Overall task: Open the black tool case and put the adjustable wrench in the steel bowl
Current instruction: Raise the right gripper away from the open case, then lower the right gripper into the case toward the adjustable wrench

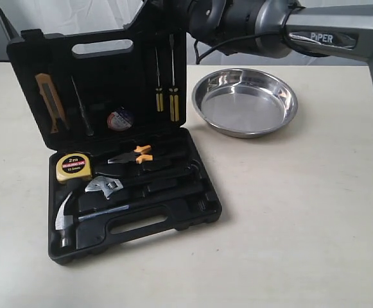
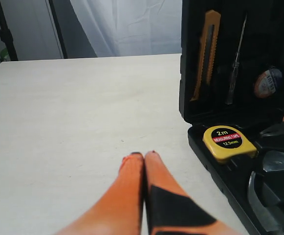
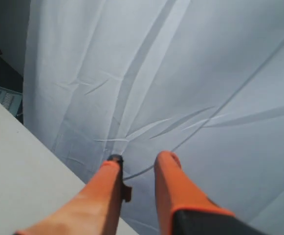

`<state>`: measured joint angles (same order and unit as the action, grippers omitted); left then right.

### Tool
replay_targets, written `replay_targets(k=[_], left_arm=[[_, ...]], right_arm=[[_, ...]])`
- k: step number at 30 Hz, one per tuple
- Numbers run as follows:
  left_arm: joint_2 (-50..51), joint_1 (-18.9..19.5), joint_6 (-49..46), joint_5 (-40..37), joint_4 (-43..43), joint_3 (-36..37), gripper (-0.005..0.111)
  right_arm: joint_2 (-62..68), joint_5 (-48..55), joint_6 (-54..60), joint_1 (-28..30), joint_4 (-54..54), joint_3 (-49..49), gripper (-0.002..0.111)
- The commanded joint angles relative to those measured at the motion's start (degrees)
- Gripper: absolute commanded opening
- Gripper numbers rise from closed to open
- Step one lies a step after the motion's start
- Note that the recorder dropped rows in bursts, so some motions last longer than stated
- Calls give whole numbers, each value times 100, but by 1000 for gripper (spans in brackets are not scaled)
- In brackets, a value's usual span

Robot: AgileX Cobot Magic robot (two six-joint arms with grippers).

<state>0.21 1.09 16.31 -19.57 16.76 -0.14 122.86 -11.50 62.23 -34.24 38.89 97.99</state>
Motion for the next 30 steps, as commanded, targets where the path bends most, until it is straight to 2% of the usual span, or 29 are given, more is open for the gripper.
replay_targets(k=[1, 11, 15, 25, 30], left_arm=[[-21, -10, 6, 31, 5, 14, 0], [-21, -10, 6, 31, 5, 14, 0], [-21, -10, 6, 31, 5, 14, 0], [-21, -10, 6, 31, 5, 14, 0], [-21, -10, 6, 31, 5, 14, 0]], right_arm=[[205, 240, 48, 113, 195, 155, 26], [193, 446, 48, 113, 323, 414, 26], [204, 217, 48, 113, 323, 414, 26], [263, -70, 48, 394, 833, 414, 26], [263, 209, 48, 451, 820, 414, 26]])
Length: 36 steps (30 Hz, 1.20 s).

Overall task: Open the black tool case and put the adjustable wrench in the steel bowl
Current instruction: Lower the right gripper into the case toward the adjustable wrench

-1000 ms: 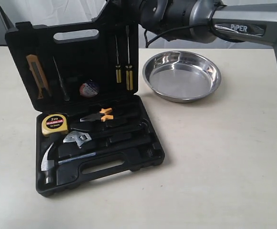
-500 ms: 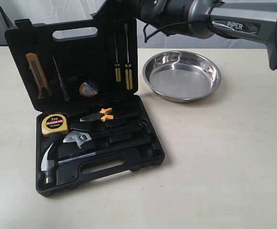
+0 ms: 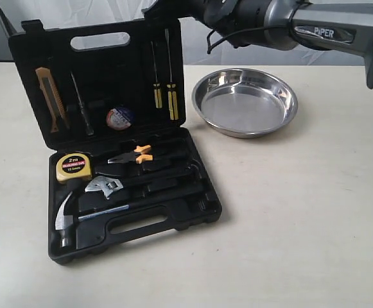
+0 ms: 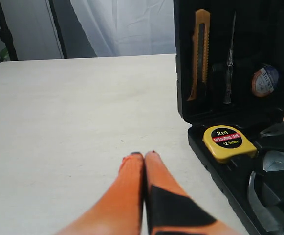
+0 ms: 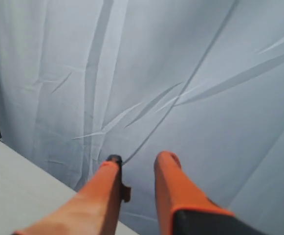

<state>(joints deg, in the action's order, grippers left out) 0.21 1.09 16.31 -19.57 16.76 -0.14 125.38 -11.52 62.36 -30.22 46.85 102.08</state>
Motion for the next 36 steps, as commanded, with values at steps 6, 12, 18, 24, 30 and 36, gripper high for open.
replay_targets(k=[6, 12, 18, 24, 30, 36], left_arm=[[-21, -10, 6, 31, 5, 14, 0], [-21, -10, 6, 31, 5, 14, 0], [-21, -10, 6, 31, 5, 14, 0], [-21, -10, 6, 31, 5, 14, 0], [-21, -10, 6, 31, 5, 14, 0], [-21, -10, 6, 31, 5, 14, 0]], right_arm=[[-78, 1117, 36, 49, 164, 5, 26], [-499, 3941, 25, 49, 492, 5, 8], [-515, 5287, -1444, 22, 327, 5, -1], [-139, 5634, -1951, -354, 65, 54, -1], [465, 6694, -1971, -1065, 77, 403, -1], [507, 7485, -2093, -1779, -499, 390, -1]])
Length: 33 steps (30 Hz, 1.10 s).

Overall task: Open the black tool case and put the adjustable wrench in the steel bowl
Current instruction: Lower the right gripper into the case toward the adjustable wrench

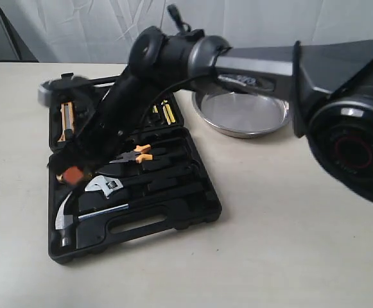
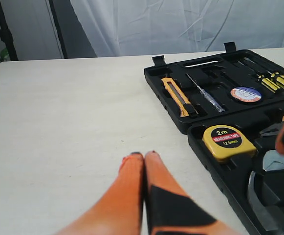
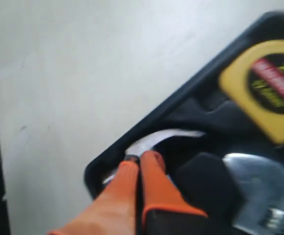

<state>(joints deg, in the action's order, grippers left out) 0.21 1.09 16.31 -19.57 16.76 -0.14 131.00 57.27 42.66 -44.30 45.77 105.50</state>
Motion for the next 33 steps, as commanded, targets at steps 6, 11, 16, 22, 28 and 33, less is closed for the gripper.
replay_targets(k=[6, 11, 16, 22, 28, 33], left_arm=[[-21, -10, 6, 31, 5, 14, 0], [-21, -10, 6, 31, 5, 14, 0], [-21, -10, 6, 31, 5, 14, 0], [-21, -10, 6, 31, 5, 14, 0], [-21, -10, 6, 31, 5, 14, 0], [-21, -10, 6, 31, 5, 14, 0]], right_arm=[[-286, 752, -1107, -430, -987, -386, -1], [-1192, -575, -1598, -71, -1524, -1901, -1], [-1994, -1774, -3035, 1006, -2683, -3127, -1], [-1444, -2410, -2866, 1532, -2614, -2010, -1], [150, 387, -1454, 794, -1153, 900, -1], [491, 550, -1237, 115, -1204, 1321, -1]])
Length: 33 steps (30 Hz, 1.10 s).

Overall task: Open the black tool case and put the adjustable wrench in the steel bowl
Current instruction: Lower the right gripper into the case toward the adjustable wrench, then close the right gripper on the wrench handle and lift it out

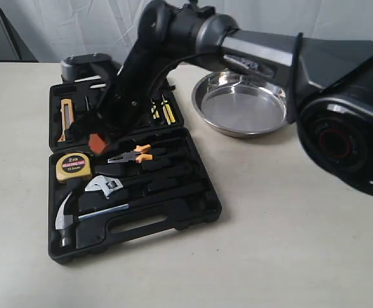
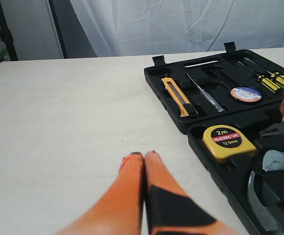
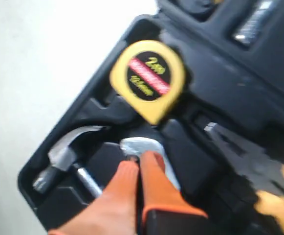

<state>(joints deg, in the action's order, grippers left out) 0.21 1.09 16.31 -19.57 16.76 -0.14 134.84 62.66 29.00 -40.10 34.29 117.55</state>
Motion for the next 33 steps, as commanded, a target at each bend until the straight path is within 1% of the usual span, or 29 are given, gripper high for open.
replay_targets(k=[1, 4, 9, 12, 14, 17, 20, 22, 24, 26, 28, 30, 31, 33], left_arm=[[-21, -10, 6, 31, 5, 14, 0], [-21, -10, 6, 31, 5, 14, 0], [-21, -10, 6, 31, 5, 14, 0], [-21, -10, 6, 31, 5, 14, 0], [-21, -10, 6, 31, 5, 14, 0], [-21, -10, 6, 31, 5, 14, 0], [-21, -10, 6, 31, 5, 14, 0], [-21, -10, 6, 31, 5, 14, 0], [-21, -10, 6, 31, 5, 14, 0], [-21, -10, 6, 31, 5, 14, 0], [-21, -10, 6, 31, 5, 14, 0], [-21, -10, 6, 31, 5, 14, 0], [-21, -10, 6, 31, 5, 14, 0], [-21, -10, 6, 31, 5, 14, 0]], right_arm=[[132, -56, 129, -338, -120, 117, -1], [193, 0, -71, -312, -413, 117, -1], [193, 730, -503, -91, -1958, 117, -1], [144, 730, -1286, 215, -2564, 117, -1], [86, 730, -1467, 483, -2518, 117, -1], [-48, 730, -1203, 829, -2083, 27, -1], [-285, 730, -150, 855, -1269, -345, -1], [-380, 730, 484, 684, -976, -525, -1], [-366, 730, 896, 446, -1105, -561, 6], [-322, 730, 1169, 230, -1317, -561, 19], [-237, 730, 1571, 6, -1529, -561, 37], [-157, 730, 1944, -163, -1671, -561, 53], [-133, 730, 2027, -232, -1734, -561, 57], [-53, 730, 2073, -331, -1929, -561, 56]])
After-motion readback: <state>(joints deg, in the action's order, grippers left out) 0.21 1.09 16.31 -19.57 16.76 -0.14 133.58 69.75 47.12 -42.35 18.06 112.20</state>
